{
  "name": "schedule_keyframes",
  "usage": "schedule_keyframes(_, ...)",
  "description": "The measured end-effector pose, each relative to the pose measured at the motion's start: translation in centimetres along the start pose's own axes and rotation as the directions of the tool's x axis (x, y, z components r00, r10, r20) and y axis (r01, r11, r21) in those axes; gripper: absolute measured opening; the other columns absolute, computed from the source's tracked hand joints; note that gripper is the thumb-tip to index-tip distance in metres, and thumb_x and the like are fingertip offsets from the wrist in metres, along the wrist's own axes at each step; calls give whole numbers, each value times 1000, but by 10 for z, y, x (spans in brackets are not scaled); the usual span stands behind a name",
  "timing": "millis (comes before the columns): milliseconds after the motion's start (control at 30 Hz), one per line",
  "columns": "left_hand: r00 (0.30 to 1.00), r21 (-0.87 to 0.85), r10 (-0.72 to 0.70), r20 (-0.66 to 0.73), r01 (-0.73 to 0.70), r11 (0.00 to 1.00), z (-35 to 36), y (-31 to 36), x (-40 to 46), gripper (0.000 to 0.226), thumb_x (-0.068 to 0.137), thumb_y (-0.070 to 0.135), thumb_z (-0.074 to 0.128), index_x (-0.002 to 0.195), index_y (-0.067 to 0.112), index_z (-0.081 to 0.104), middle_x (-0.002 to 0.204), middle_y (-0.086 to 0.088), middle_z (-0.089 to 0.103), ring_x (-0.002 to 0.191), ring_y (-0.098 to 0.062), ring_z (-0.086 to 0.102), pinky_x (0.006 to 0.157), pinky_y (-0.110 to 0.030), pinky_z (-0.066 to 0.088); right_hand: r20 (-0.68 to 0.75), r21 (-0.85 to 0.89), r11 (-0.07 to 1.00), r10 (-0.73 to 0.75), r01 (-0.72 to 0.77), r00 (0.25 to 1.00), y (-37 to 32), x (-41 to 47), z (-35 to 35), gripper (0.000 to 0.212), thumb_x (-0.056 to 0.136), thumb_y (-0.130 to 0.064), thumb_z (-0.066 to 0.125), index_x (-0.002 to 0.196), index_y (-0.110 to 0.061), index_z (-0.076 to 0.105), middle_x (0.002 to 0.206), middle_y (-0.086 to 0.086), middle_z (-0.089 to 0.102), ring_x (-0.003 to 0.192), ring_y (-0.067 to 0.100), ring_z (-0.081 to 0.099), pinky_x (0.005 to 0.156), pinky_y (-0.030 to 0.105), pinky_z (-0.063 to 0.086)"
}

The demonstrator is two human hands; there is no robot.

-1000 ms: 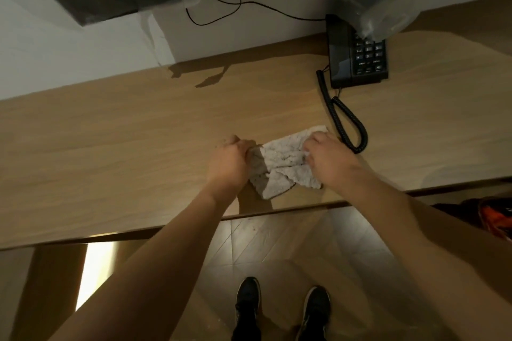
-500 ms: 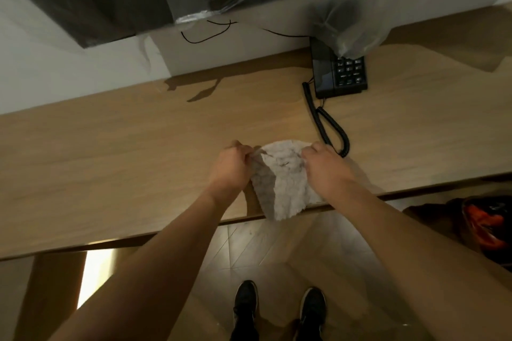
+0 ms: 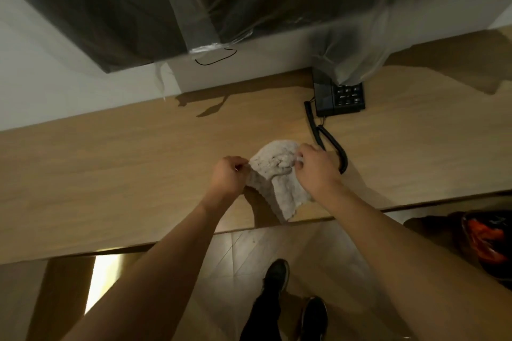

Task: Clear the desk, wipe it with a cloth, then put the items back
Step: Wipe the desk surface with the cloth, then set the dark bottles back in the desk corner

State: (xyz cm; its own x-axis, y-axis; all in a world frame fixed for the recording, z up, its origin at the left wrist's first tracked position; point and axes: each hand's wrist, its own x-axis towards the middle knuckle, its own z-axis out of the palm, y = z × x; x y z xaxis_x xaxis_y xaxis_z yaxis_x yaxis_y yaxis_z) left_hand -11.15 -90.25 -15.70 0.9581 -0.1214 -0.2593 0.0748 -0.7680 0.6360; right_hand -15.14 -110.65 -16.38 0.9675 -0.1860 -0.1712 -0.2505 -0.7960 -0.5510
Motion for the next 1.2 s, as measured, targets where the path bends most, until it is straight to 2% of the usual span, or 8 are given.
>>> schedule_keyframes(67, 999, 69, 38, 12, -39, 997, 1, -2, 9, 23, 97, 10, 54, 108, 5, 75, 99, -4, 66, 85, -18, 64, 74, -25, 48, 14, -11, 1000, 12, -12, 1000, 1, 7, 9, 31, 98, -14, 48, 126, -11, 59, 127, 12, 57, 113, 30, 55, 89, 34, 47)
schedule_keyframes(167, 979, 251, -13, 205, -39, 967, 18, -12, 13, 20, 99, 18, 51, 100, 10, 69, 110, -16, 65, 94, -30, 63, 74, -29, 45, 214, -153, 984, 118, -86, 970, 8, -2, 29, 40, 100, -24, 46, 139, -16, 52, 143, 9, 48, 127, 27, 47, 102, 35, 42)
schedule_keyframes(267, 974, 347, -27, 223, -54, 936, 20, -10, 14, 26, 97, 26, 51, 117, 19, 66, 118, -10, 59, 104, -30, 61, 80, -28, 43, 362, -17, 987, 157, -161, 919, 8, -16, 25, 50, 99, -25, 53, 146, -14, 43, 155, 6, 32, 138, 24, 36, 113, 31, 32)
schedule_keyframes(400, 972, 372, 167, 164, -218, 902, 12, 25, 21, 45, 99, 27, 44, 141, 14, 48, 139, -9, 49, 125, -30, 48, 101, -43, 47, 82, 167, 955, 236, -247, 968, 13, -29, -25, 48, 96, -17, 59, 142, -10, 49, 143, 12, 47, 127, 28, 50, 107, 34, 41)
schedule_keyframes(533, 884, 395, 407, 229, -467, 791, 29, 84, 13, 47, 104, 28, 40, 149, 14, 39, 150, -8, 43, 135, -27, 42, 111, -40, 36, -109, 188, 950, 273, -250, 956, 33, -53, -72, 47, 95, -17, 59, 141, -15, 49, 138, 8, 53, 125, 26, 51, 104, 30, 40)
schedule_keyframes(700, 763, 376, 570, 306, -647, 664, 84, 152, -12, 47, 105, 29, 38, 149, 12, 40, 149, -9, 46, 134, -28, 44, 112, -39, 35, -187, 193, 915, 390, -356, 901, 84, -94, -116, 51, 96, -25, 59, 144, -23, 43, 147, -2, 45, 134, 18, 44, 110, 35, 37)
schedule_keyframes(1000, 615, 374, 712, 341, -783, 497, 208, 276, -111, 45, 104, 28, 41, 146, 11, 44, 142, -8, 51, 129, -24, 47, 110, -37, 36, -298, 276, 825, 562, -494, 772, 214, -228, -187, 53, 95, -26, 62, 145, -24, 42, 149, -4, 44, 137, 16, 43, 110, 36, 38)
schedule_keyframes(1200, 477, 291, 802, 360, -874, 389, 304, 344, -193, 38, 99, 28, 53, 135, 15, 55, 131, -4, 61, 120, -20, 57, 104, -35, 46, -343, 381, 704, 709, -599, 616, 289, -325, -234, 53, 96, -27, 62, 145, -23, 44, 144, -1, 48, 132, 17, 48, 109, 38, 44)
